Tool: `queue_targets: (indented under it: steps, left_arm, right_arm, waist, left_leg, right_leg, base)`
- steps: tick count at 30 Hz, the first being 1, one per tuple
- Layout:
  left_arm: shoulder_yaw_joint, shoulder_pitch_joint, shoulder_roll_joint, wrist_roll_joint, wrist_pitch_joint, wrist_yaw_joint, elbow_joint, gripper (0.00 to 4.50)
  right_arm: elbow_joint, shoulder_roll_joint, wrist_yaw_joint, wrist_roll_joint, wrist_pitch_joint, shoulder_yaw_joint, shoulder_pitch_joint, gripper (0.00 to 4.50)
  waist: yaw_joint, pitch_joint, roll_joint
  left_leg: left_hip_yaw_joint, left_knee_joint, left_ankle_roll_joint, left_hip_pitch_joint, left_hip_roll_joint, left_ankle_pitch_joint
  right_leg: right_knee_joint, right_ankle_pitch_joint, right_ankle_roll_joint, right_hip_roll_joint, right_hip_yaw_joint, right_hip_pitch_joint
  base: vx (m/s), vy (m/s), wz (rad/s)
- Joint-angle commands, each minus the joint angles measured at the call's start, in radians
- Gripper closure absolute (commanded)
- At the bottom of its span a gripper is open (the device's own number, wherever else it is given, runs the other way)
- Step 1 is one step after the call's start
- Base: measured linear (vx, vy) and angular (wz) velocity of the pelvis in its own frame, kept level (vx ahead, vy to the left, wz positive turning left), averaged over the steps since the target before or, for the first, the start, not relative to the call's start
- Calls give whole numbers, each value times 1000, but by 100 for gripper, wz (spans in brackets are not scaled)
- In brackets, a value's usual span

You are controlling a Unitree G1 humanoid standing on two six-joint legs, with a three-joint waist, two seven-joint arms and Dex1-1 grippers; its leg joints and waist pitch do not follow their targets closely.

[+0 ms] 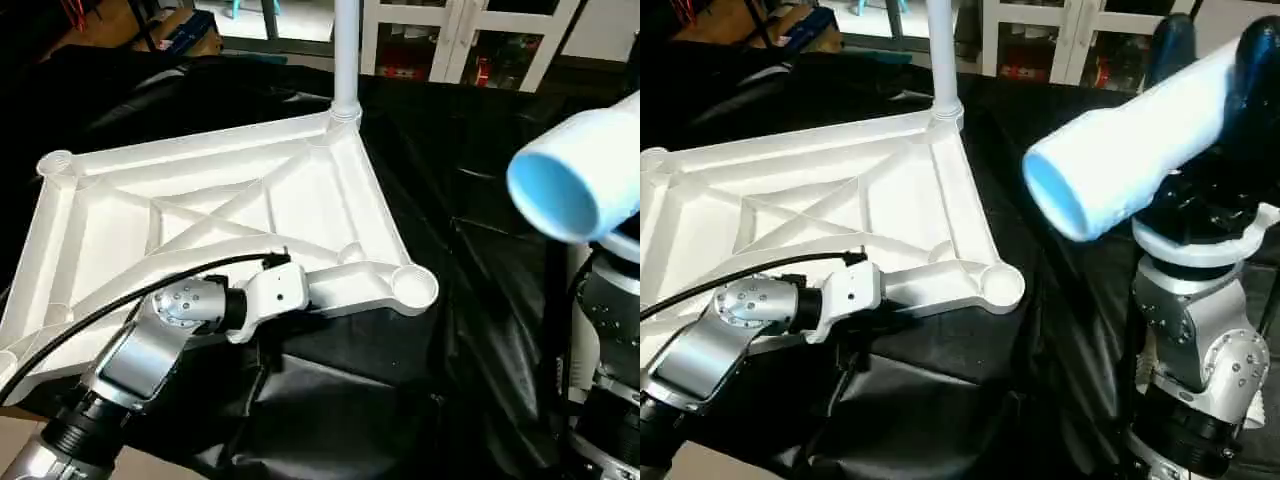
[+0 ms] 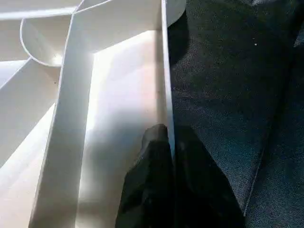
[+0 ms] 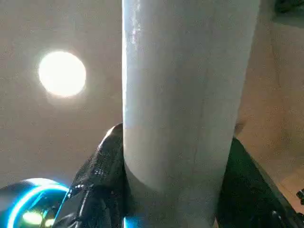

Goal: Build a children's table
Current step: Insert table leg to table base

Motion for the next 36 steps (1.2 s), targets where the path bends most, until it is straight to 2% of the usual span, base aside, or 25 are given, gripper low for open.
queue_targets:
  steps: [1,3,5,6,7,9,10,12,13,14,16,18,19,21,22,24,26,28,31,35,36]
  left_arm:
    - [-37,45,-9,10,20,23,53,450]
    - [-37,45,-9,10,20,22,53,450]
    - [-36,43,-10,10,20,22,55,450]
    - [-36,42,-10,10,20,22,56,450]
    - [-37,41,-11,10,19,22,56,450]
    - [-37,40,-13,11,20,23,56,450]
    - [-38,38,-14,11,22,24,56,450]
    - [-38,38,-16,11,24,25,54,450]
    - [-37,40,-17,10,27,26,48,450]
    - [-36,42,-16,10,29,28,45,450]
    - [-34,49,-13,8,30,28,39,450]
    - [-33,52,-11,8,31,28,36,450]
    - [-32,53,-11,8,31,27,35,450]
    - [-31,57,-9,7,34,26,32,450]
    - [-30,57,-9,8,35,25,30,450]
    - [-30,57,-9,8,36,24,30,450]
    - [-30,57,-8,8,39,22,28,450]
    - [-30,57,-8,8,39,21,28,450]
    - [-29,49,-8,7,42,18,30,450]
    - [-26,49,-6,6,47,16,24,450]
    - [-26,50,-6,6,48,16,22,450]
  right_arm:
    - [-42,2,-36,12,3,-1,-3,270]
    - [-48,-2,-69,12,-16,4,-2,270]
    - [-52,-36,-179,12,-87,29,2,270]
    - [-29,-50,-265,-51,-130,40,-8,270]
    - [11,-46,-343,-157,-184,37,-30,270]
    - [65,-34,-432,-239,-237,22,-57,270]
    - [120,-18,-516,-278,-288,-5,-83,270]
    - [142,-10,-543,-267,-315,-24,-89,270]
    - [162,-4,-560,-261,-340,-42,-92,270]
    - [166,-3,-570,-249,-345,-45,-91,270]
    - [167,-5,-613,-217,-385,-36,-86,270]
    - [163,1,-639,-195,-407,-36,-88,270]
    - [160,6,-654,-191,-417,-37,-90,270]
    - [144,50,-728,-175,-458,-59,-115,270]
    - [140,60,-745,-180,-465,-65,-121,270]
    - [137,68,-755,-177,-469,-68,-125,270]
    - [129,67,-767,-168,-480,-60,-121,270]
    - [128,66,-769,-166,-482,-57,-120,270]
    - [111,65,-771,-131,-477,-38,-114,270]
    - [89,76,-788,-118,-474,-38,-123,270]
    - [84,78,-791,-115,-473,-37,-124,270]
  waist:
    - [0,-56,-35]
    - [0,-58,-36]
    - [1,-57,-34]
    - [0,-57,-34]
    - [-1,-56,-35]
    - [-6,-54,-37]
    - [-11,-53,-38]
    - [-11,-52,-37]
    - [-11,-55,-41]
    - [-10,-61,-40]
    - [-11,-65,-40]
    - [-12,-59,-43]
    - [-12,-58,-42]
    - [-18,-50,-38]
    - [-21,-47,-38]
    - [-25,-46,-35]
    - [-26,-47,-34]
    - [-26,-49,-36]
    - [-25,-46,-37]
    - [-27,-37,-35]
    - [-27,-37,-35]
  left_leg:
    - [-45,-47,165,21,78,43]
    - [-45,-46,166,21,77,52]
    - [-46,-47,163,22,79,60]
    - [-45,-47,155,25,79,68]
    - [-44,-47,144,24,76,66]
    - [-42,-50,116,22,73,51]
    - [-42,-52,96,24,72,34]
    - [-39,-51,95,27,73,-7]
    - [-41,-49,111,22,74,23]
    - [-43,-43,138,21,73,78]
    - [-42,-34,183,18,71,141]
    - [-41,-33,201,10,69,116]
    - [-42,-34,200,10,70,99]
    - [-44,-43,174,11,75,29]
    - [-44,-47,156,16,77,0]
    - [-44,-50,136,20,78,-20]
    - [-44,-50,128,23,78,-12]
    - [-43,-45,139,19,74,26]
    - [-43,-43,153,15,72,31]
    - [-45,-51,130,17,76,-25]
    - [-45,-51,130,17,76,-25]
  right_leg:
    - [-52,4,-223,-65,32,29]
    - [-50,21,-222,-64,31,30]
    - [-50,27,-218,-64,32,29]
    - [-49,31,-213,-61,32,26]
    - [-50,25,-210,-60,31,26]
    - [-53,-3,-206,-62,31,23]
    - [-56,-36,-207,-63,31,22]
    - [-58,-55,-210,-66,36,24]
    - [-49,9,-207,-63,36,30]
    - [-37,110,-205,-57,33,31]
    - [-23,243,-202,-53,32,30]
    - [-26,253,-196,-56,32,31]
    - [-28,236,-194,-58,32,31]
    - [-40,106,-191,-60,29,26]
    - [-46,44,-188,-59,28,24]
    - [-49,7,-185,-57,29,20]
    - [-46,27,-179,-55,29,20]
    - [-38,122,-174,-55,31,24]
    - [-36,177,-169,-57,32,26]
    - [-46,79,-162,-57,31,22]
    - [-46,79,-162,-57,31,22]
  base:
    - [0,0,0]
    - [0,0,0]
    - [0,0,0]
    - [0,0,0]
    - [0,0,0]
    - [0,0,0]
    - [0,0,0]
    - [0,0,0]
    - [0,0,0]
    - [0,0,0]
    - [0,0,0]
    - [0,0,0]
    - [0,0,0]
    - [0,0,0]
    - [0,0,0]
    - [0,0,0]
    - [0,0,0]
    - [0,0,0]
    - [0,0,0]
    - [0,0,0]
    - [0,0,0]
